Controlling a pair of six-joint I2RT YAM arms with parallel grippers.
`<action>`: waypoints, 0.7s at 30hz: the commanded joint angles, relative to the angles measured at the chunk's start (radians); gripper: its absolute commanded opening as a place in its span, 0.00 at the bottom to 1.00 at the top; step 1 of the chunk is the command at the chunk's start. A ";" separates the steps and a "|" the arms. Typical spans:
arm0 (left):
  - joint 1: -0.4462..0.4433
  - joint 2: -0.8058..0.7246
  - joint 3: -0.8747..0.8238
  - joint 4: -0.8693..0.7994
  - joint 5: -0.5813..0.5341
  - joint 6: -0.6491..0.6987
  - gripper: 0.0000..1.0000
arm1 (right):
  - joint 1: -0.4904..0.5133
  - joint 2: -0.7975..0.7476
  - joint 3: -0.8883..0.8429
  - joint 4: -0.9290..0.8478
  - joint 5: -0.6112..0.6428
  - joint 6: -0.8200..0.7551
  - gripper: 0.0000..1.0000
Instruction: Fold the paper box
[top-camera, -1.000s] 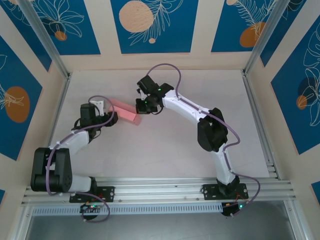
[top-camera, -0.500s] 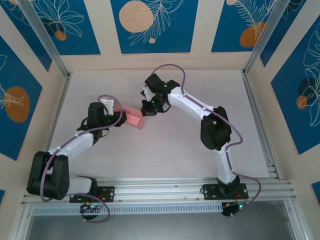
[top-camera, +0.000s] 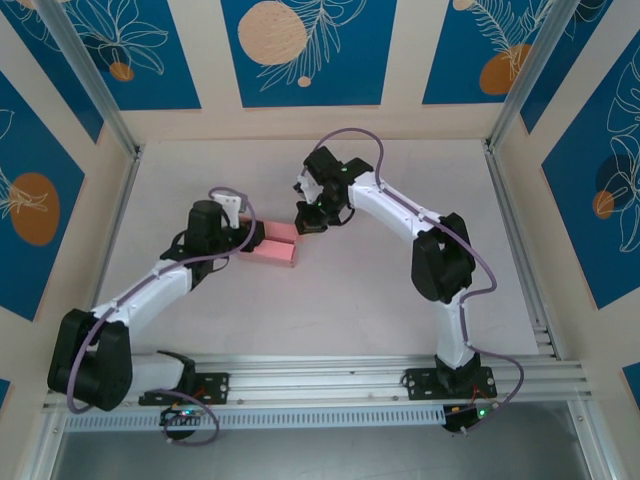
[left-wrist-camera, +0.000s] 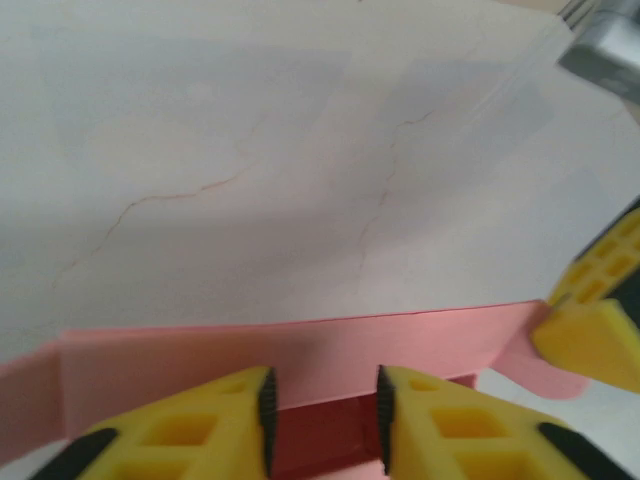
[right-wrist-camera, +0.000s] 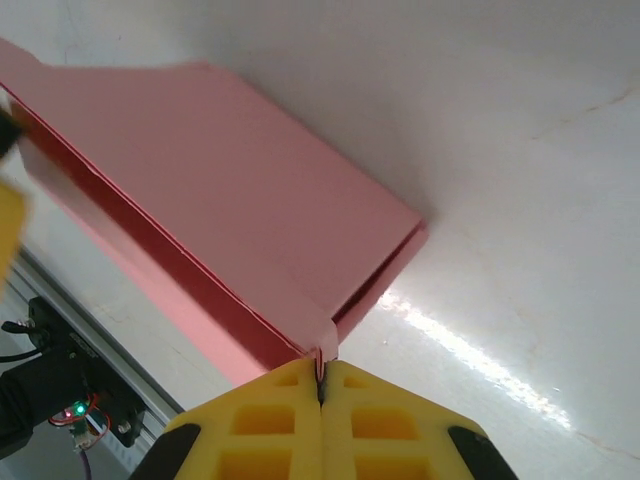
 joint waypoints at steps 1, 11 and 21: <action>-0.003 -0.084 0.129 -0.154 0.022 0.157 0.46 | -0.012 0.026 0.054 -0.084 -0.008 -0.034 0.03; 0.146 0.073 0.289 -0.566 0.171 0.840 0.62 | -0.007 0.045 0.056 -0.080 -0.011 -0.026 0.03; 0.217 0.301 0.466 -0.606 0.194 0.880 0.72 | -0.005 0.049 0.073 -0.087 0.001 -0.032 0.03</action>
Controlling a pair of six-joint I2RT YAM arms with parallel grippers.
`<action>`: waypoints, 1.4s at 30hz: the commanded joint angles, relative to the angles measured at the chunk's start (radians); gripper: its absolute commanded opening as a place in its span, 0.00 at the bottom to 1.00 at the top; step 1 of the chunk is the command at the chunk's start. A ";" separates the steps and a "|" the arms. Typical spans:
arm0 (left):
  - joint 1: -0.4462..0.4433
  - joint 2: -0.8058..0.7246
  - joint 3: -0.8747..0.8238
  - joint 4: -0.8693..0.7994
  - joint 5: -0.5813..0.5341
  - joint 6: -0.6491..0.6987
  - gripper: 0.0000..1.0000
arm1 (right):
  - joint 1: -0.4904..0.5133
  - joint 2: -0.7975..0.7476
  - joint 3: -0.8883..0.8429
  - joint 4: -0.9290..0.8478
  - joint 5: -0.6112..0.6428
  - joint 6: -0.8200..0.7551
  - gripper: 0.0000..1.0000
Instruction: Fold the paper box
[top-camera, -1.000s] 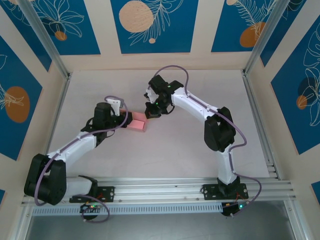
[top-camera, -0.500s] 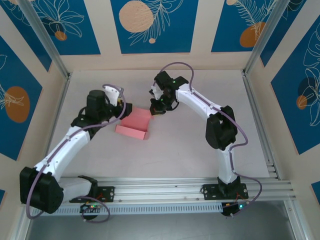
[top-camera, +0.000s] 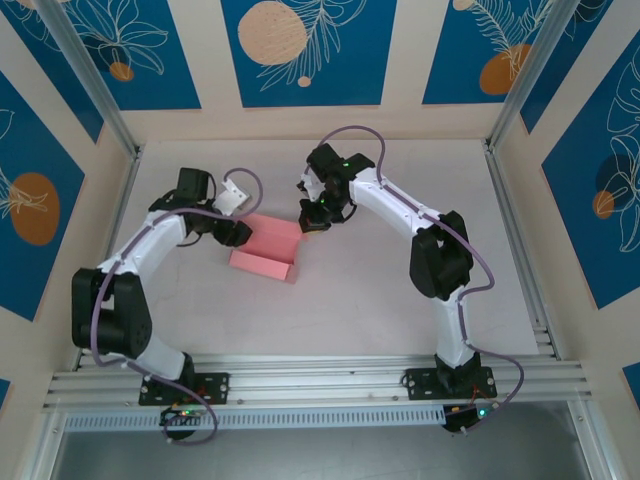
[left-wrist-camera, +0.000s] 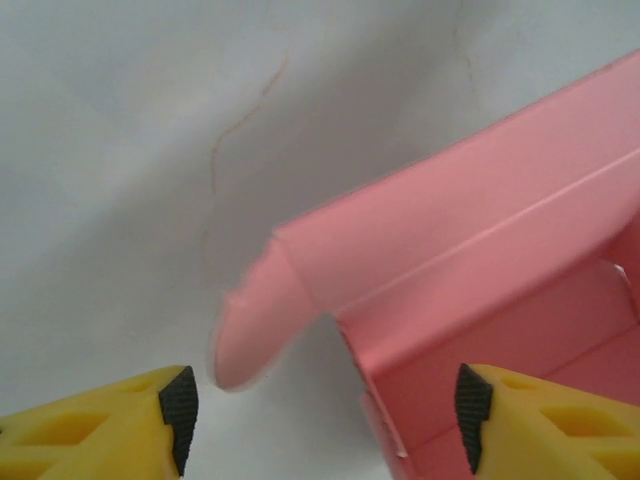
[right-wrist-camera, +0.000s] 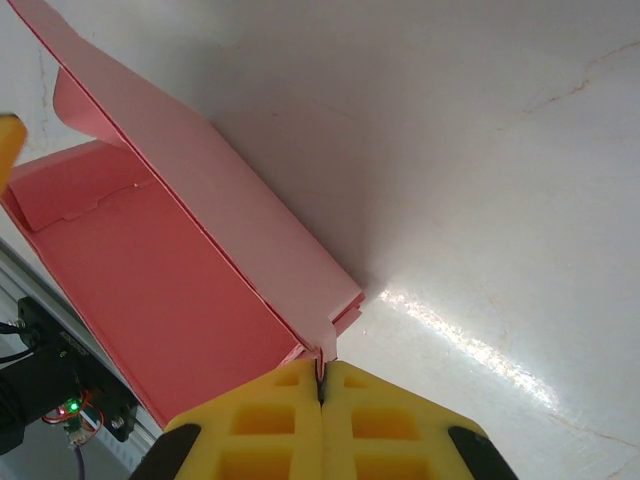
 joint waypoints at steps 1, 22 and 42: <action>0.028 0.017 0.075 -0.038 0.113 0.057 0.72 | 0.005 0.026 0.034 -0.032 -0.005 -0.019 0.03; 0.063 0.223 0.282 -0.240 0.142 0.018 0.61 | 0.014 0.065 0.108 -0.050 0.028 -0.015 0.03; 0.060 0.244 0.290 -0.215 0.206 -0.002 0.23 | 0.010 0.098 0.143 -0.052 0.041 -0.002 0.03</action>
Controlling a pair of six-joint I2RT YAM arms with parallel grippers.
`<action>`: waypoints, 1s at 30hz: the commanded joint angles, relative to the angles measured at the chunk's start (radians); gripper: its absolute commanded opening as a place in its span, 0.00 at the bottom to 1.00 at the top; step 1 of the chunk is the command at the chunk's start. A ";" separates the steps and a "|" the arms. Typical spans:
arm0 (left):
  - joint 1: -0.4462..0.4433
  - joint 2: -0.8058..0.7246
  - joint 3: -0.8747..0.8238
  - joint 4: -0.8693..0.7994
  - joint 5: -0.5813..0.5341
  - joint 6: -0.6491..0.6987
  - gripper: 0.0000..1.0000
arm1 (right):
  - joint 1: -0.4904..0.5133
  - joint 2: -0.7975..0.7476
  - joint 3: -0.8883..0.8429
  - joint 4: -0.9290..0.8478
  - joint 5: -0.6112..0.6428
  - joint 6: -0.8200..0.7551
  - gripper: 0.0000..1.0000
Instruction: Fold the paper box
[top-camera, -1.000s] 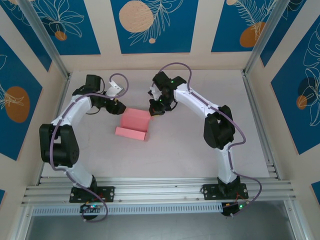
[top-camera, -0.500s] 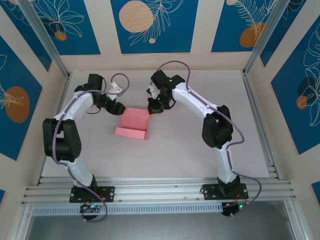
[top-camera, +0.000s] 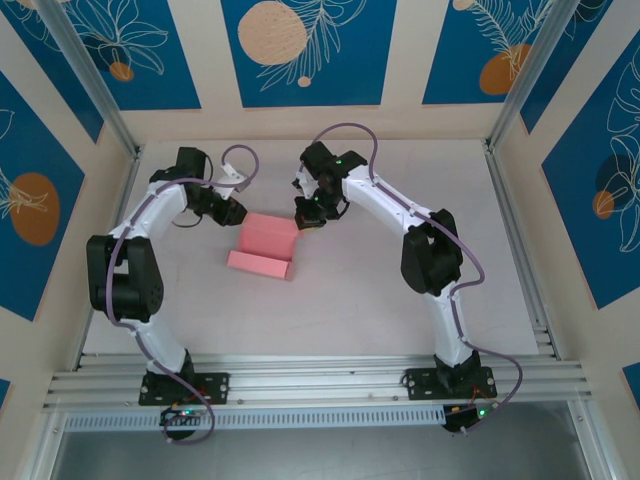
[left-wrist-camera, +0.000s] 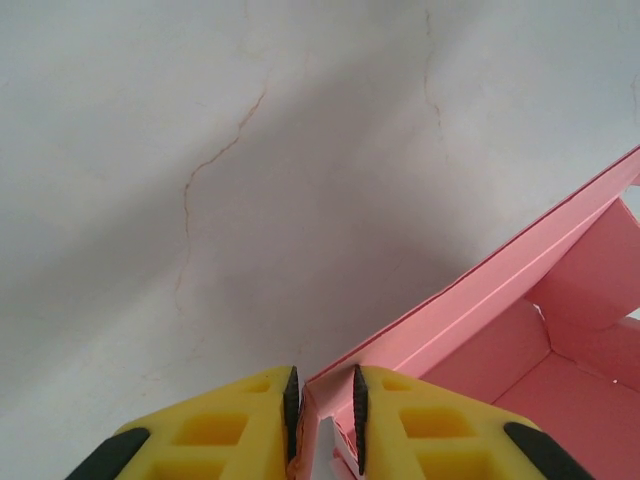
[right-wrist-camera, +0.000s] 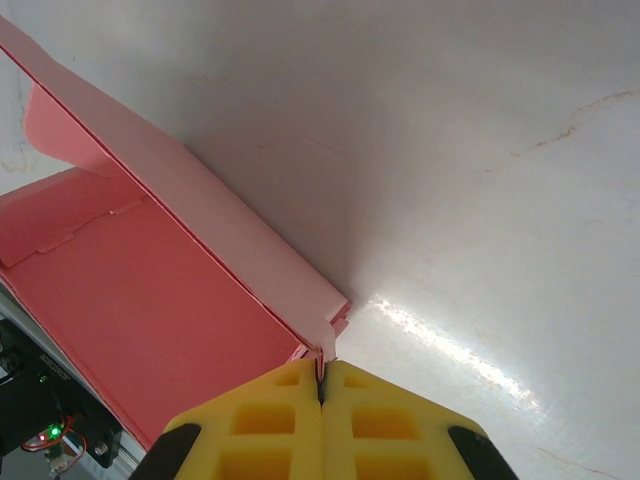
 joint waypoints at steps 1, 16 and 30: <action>0.010 0.010 0.014 -0.006 0.043 -0.001 0.22 | -0.004 0.021 0.038 -0.020 -0.001 0.000 0.03; -0.030 -0.020 -0.068 0.155 -0.100 -0.179 0.00 | 0.007 0.006 0.072 -0.010 0.082 0.001 0.44; -0.031 -0.017 -0.080 0.158 -0.095 -0.135 0.00 | 0.052 -0.444 -0.504 0.395 0.166 -0.020 0.83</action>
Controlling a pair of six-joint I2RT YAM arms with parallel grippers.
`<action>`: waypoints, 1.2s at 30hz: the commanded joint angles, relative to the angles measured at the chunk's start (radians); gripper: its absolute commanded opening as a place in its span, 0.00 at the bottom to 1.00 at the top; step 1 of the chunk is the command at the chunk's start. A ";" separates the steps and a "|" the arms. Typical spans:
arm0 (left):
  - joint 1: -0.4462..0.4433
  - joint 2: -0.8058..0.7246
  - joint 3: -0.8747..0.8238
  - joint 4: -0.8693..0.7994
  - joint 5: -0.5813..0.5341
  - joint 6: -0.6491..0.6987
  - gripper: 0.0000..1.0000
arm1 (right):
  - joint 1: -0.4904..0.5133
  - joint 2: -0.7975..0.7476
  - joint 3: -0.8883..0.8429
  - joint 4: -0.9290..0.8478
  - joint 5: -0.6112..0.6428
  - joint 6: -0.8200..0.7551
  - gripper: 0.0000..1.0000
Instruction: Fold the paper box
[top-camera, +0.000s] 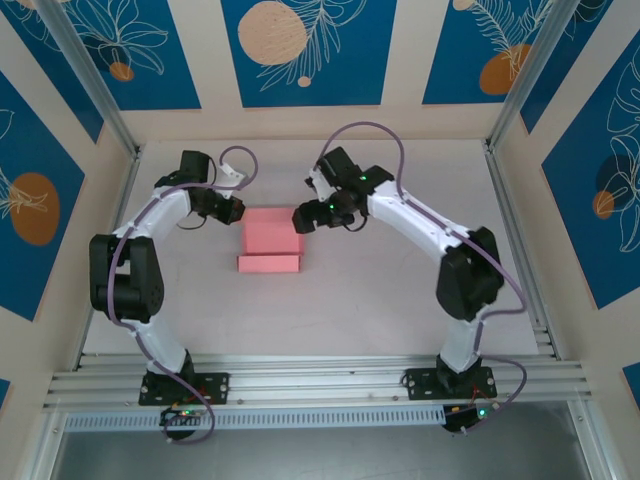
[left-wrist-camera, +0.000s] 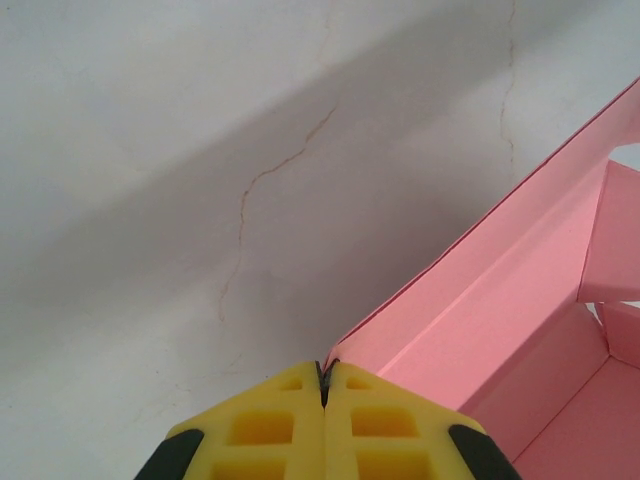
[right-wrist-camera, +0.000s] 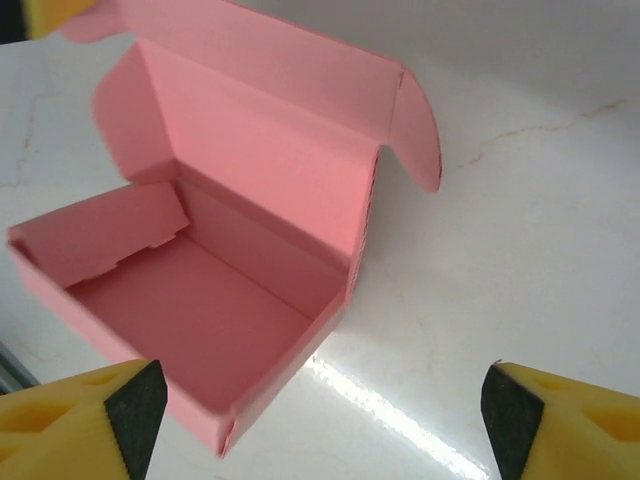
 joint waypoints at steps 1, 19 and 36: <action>-0.007 -0.013 -0.011 0.001 -0.008 0.022 0.00 | 0.058 -0.119 -0.147 0.138 0.050 0.014 0.83; -0.006 -0.033 -0.020 0.002 0.009 0.027 0.00 | 0.268 -0.009 -0.335 0.316 0.269 0.063 1.00; -0.013 -0.257 -0.239 0.244 0.032 -0.005 0.00 | 0.255 -0.008 -0.249 0.252 0.323 0.138 0.98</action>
